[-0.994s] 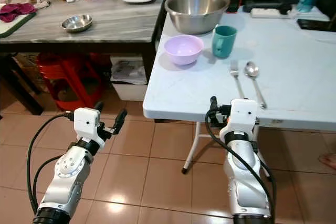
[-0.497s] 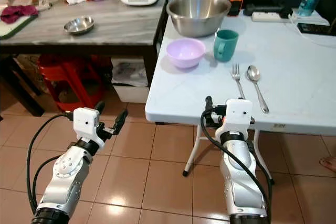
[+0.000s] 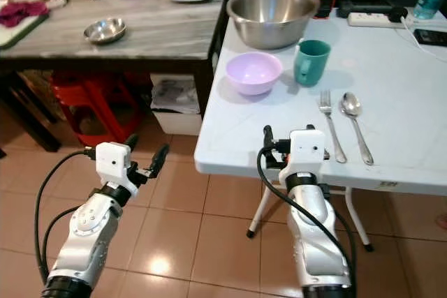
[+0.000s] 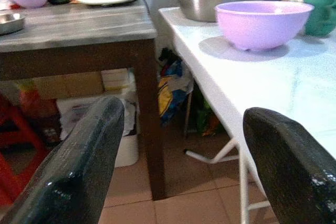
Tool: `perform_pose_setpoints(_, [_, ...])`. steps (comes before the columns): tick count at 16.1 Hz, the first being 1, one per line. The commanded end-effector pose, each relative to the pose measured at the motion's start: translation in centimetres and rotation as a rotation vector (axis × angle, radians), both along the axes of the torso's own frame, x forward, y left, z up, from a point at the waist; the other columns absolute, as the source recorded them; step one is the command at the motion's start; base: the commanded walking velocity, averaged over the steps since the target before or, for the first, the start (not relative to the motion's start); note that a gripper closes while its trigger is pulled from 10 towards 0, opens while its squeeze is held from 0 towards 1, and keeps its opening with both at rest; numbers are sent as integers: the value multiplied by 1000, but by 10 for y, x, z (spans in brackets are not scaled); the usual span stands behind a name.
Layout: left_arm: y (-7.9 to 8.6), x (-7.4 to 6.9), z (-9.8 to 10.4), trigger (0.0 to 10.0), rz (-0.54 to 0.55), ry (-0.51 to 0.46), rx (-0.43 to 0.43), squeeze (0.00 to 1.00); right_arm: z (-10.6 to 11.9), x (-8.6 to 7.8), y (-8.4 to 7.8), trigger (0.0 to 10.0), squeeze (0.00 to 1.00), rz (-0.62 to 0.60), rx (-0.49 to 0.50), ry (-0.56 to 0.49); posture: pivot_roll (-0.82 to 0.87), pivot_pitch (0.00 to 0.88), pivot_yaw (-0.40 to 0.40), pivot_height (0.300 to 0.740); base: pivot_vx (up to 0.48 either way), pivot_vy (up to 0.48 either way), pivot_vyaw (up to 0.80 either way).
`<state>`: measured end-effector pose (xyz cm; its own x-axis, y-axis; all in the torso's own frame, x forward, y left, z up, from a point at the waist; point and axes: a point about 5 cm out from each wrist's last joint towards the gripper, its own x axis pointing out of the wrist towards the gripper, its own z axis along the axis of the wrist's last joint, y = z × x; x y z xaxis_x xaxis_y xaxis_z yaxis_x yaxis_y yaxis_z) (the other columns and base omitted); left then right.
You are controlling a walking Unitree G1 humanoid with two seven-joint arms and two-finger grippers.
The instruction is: Setting the table
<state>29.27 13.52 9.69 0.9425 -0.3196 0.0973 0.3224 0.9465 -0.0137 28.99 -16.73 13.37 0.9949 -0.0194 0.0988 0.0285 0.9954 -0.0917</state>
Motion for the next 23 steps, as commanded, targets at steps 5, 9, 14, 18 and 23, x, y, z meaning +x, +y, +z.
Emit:
perform_pose_setpoints(5, [3,0,4,10000,-9,-9,9,0,8,-1,6,10000,0,29,-25,-45,-144,78,92,740,307,0,0])
perform_pose_setpoints(9, [0,-1,2,10000,-20,-4,7,0,8,-1,7,10000,0,35,-36,-49,-149,79,90,740,311,0,0])
perform_pose_setpoints(14, [-2,-1,1,10000,-29,1,7,0,8,-2,7,10000,0,38,-50,-55,-150,80,90,740,316,0,0])
perform_pose_setpoints(18, [-3,-1,0,10000,-32,7,8,0,8,-1,9,10000,0,50,-67,-55,-150,81,89,740,324,0,0])
perform_pose_setpoints(23, [-3,-4,-3,10000,-47,21,-2,0,6,-2,11,10000,0,59,-75,-47,-148,79,87,740,64,0,0])
